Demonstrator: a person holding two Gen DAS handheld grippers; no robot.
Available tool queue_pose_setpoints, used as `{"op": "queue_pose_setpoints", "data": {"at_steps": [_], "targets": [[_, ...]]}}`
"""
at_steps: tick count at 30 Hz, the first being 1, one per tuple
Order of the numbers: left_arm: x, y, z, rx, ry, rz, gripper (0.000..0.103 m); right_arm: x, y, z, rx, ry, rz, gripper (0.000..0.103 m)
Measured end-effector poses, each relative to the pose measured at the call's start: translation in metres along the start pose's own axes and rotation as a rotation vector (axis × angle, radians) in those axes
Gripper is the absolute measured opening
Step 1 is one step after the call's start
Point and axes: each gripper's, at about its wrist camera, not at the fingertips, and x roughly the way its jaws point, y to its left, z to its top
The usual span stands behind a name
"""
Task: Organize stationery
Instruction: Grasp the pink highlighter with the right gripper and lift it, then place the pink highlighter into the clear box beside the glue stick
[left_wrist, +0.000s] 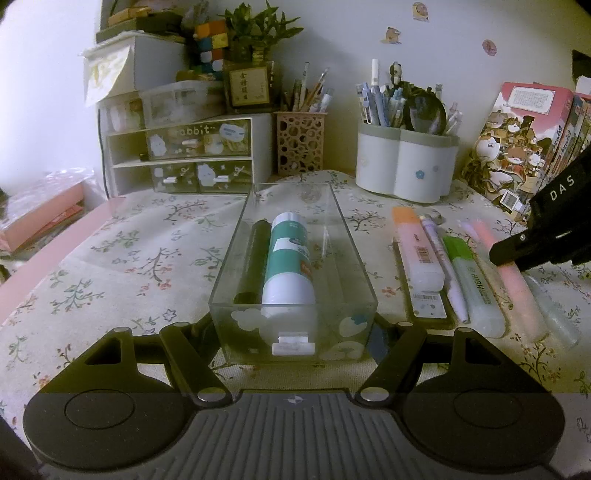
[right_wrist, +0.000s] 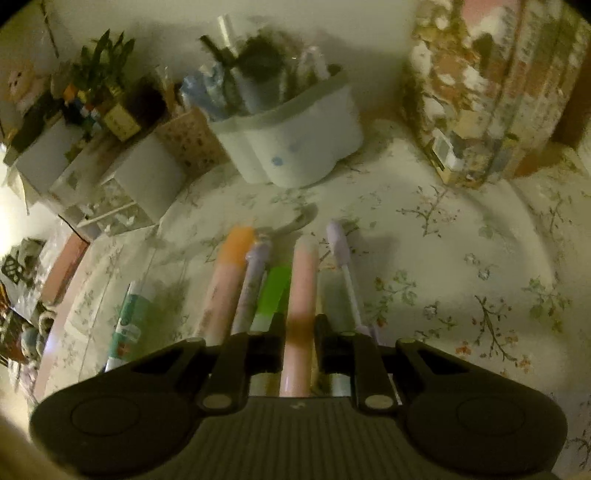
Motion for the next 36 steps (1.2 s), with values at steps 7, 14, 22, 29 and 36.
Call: {"op": "queue_pose_setpoints", "data": {"at_steps": [7,14,22,29,36], "targets": [[0.0,0.0,0.0,0.0,0.0,0.001,0.073,-0.008,0.004,0.004,0.052,-0.032,0.037,0.008],[0.0,0.0,0.0,-0.001,0.0,0.001,0.073,-0.012,0.029,0.01,0.034,-0.043,0.113,0.008],[0.0,-0.001,0.0,-0.001,0.0,0.001,0.073,-0.01,0.053,0.01,0.026,-0.04,0.207,0.008],[0.0,-0.001,0.0,0.0,0.0,0.001,0.073,-0.002,0.073,0.013,0.054,-0.03,0.302,0.008],[0.0,-0.001,0.0,-0.001,0.0,0.001,0.073,0.01,0.078,0.012,0.089,-0.011,0.34,0.008]]}}
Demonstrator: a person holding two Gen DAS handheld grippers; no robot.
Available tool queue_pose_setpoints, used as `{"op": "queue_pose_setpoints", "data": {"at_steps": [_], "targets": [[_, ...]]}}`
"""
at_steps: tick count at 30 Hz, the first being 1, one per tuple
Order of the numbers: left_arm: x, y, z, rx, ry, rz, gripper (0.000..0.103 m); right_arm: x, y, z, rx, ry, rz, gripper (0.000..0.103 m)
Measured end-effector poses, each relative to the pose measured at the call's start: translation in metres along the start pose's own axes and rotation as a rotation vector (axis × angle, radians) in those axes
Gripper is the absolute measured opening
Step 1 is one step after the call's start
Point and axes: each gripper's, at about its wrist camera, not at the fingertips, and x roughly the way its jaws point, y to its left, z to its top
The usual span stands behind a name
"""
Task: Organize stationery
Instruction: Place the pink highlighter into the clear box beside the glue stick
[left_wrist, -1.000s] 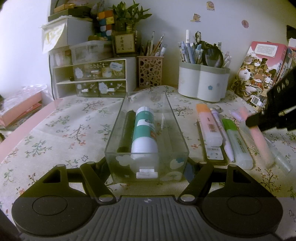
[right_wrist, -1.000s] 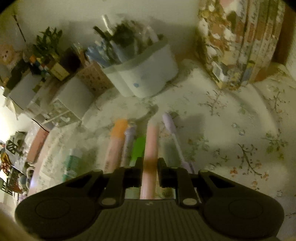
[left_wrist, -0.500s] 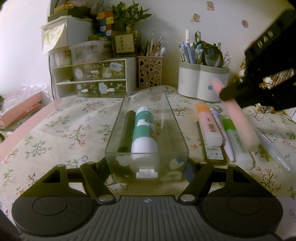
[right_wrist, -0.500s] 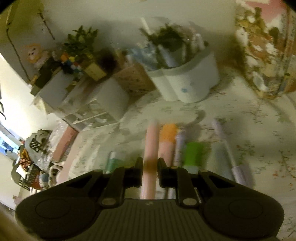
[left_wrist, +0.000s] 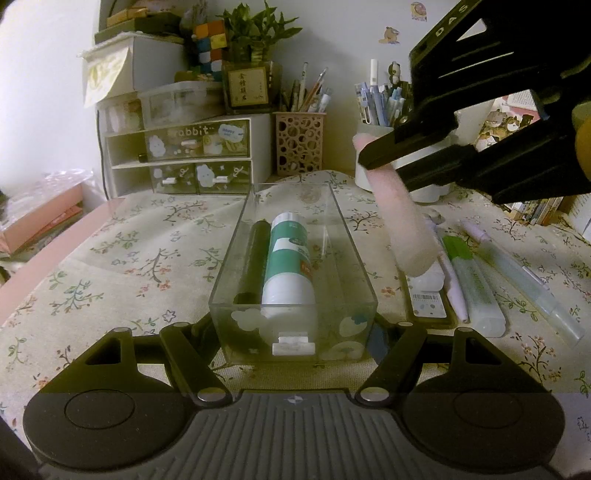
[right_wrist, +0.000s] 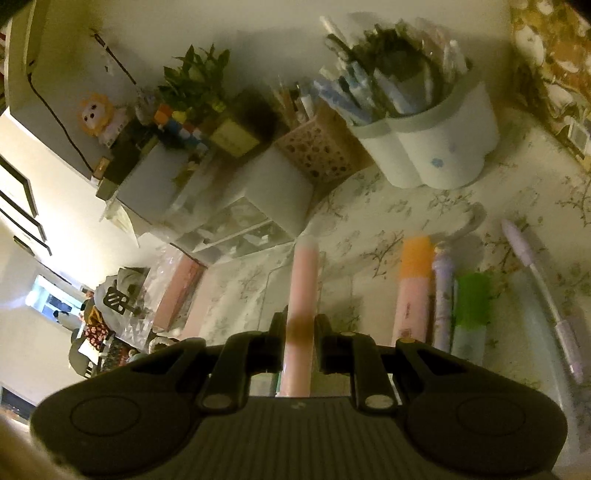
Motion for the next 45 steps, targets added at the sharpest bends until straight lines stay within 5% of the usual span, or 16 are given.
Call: {"op": "queue_pose_setpoints", "data": {"at_steps": [9,20,26,45], "targets": [[0.0,0.0,0.001,0.001,0.0,0.0,0.073,0.014,0.014,-0.003,-0.041,0.016,-0.014,0.008],[0.0,0.0,0.001,0.0,0.0,0.0,0.073,0.033,0.035,-0.011,-0.172,0.049,-0.14,0.009],[0.001,-0.001,0.001,0.001,0.0,-0.001,0.073,0.021,0.03,-0.01,-0.163,0.033,-0.121,0.009],[0.001,-0.001,0.001,0.001,0.0,-0.001,0.073,-0.044,-0.063,0.009,-0.01,-0.091,-0.338,0.009]]}}
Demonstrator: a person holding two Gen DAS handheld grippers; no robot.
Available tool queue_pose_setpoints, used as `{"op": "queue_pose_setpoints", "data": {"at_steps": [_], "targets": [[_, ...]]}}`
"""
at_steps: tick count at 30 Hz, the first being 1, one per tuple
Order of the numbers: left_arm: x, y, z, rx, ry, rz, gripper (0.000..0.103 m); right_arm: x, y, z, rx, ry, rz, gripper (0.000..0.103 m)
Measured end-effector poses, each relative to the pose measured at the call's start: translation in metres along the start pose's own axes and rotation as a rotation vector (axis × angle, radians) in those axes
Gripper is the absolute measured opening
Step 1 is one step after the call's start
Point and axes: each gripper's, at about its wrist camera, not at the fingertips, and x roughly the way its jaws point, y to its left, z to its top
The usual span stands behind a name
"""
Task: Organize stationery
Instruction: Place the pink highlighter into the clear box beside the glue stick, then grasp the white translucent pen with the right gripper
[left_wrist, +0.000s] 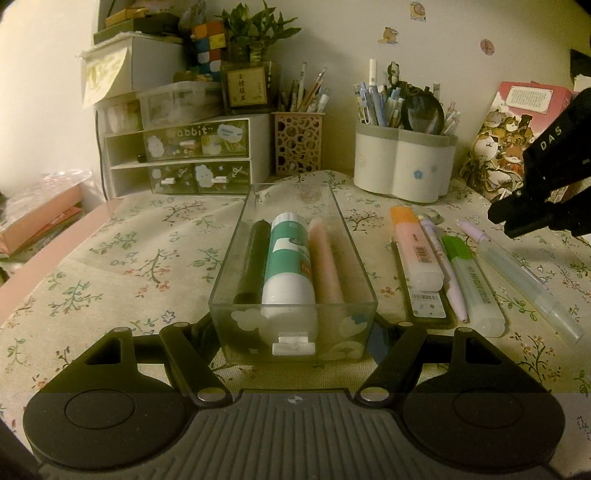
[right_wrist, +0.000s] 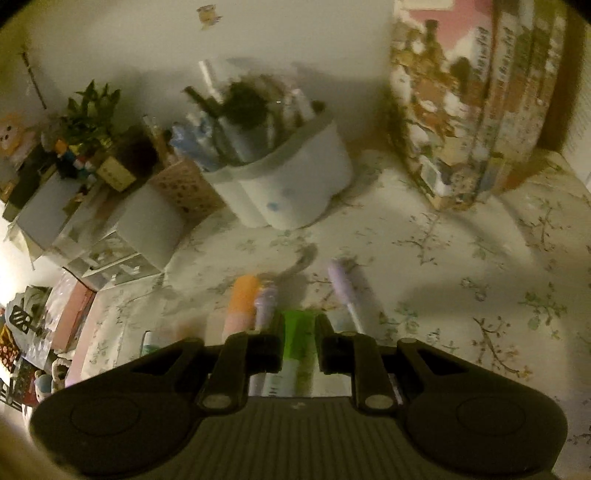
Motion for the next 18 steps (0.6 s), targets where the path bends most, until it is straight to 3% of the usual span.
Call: {"op": "queue_pose_setpoints", "data": {"at_steps": [7,12,17,18], "targets": [[0.0,0.0,0.0,0.001,0.0,-0.001,0.073,0.006,0.011,-0.006,-0.036,0.019,-0.001,0.012],[0.0,0.0,0.0,0.0,0.0,-0.001,0.073,0.002,0.006,-0.006,-0.082,0.011,-0.062,0.012],[0.0,0.0,0.0,0.0,0.0,0.0,0.073,0.01,0.007,-0.035,-0.257,0.068,-0.107,0.012],[0.0,0.0,0.0,0.0,0.0,0.0,0.073,0.008,0.008,-0.041,-0.295,0.04,-0.119,0.013]]}}
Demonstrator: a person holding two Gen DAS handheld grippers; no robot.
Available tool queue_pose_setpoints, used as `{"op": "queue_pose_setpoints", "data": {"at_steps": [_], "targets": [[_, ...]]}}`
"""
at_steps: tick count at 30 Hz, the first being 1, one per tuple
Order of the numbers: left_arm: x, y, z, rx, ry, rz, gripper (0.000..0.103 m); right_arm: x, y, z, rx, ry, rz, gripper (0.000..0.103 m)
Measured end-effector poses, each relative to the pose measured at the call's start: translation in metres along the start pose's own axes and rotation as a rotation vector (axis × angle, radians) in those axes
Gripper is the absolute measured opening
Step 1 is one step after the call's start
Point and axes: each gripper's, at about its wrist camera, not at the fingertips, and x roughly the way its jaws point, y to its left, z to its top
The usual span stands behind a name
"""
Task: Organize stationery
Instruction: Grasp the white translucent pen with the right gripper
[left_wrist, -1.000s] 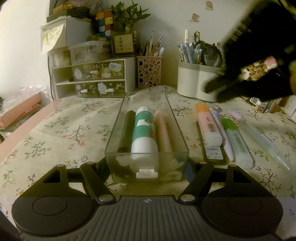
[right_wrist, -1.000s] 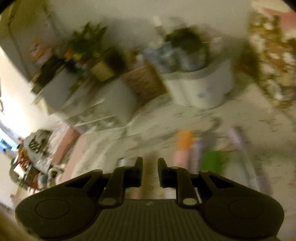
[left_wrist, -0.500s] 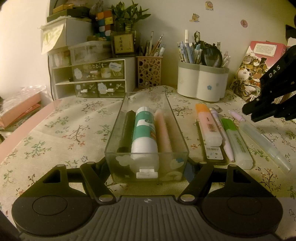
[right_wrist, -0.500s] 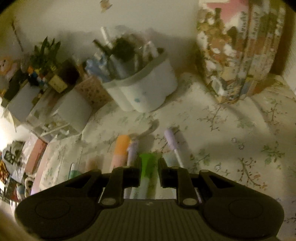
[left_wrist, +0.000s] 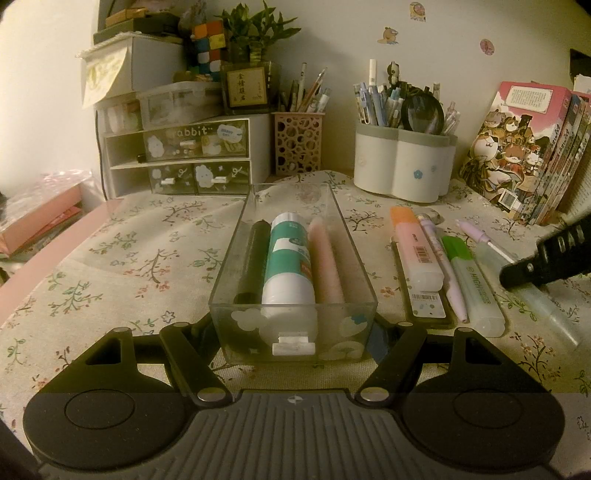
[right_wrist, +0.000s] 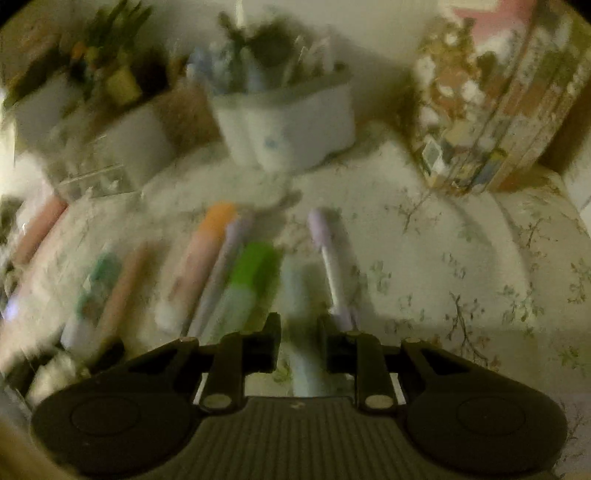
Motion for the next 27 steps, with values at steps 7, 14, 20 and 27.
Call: {"op": "queue_pose_setpoints", "data": {"at_steps": [7,14,20,27], "targets": [[0.0,0.0,0.0,0.0,0.0,0.0,0.073,-0.004,0.01,-0.003,-0.033,0.014,-0.039,0.012],[0.0,0.0,0.0,0.0,0.0,0.001,0.073,-0.007,-0.004,-0.002,0.144,-0.02,0.125,0.012],[0.0,0.0,0.0,0.0,0.0,0.001,0.073,-0.011,-0.013,-0.002,0.27,-0.057,0.318,0.012],[0.0,0.0,0.0,0.0,0.0,0.001,0.073,0.001,-0.03,-0.002,0.528,-0.031,0.608,0.012]]}}
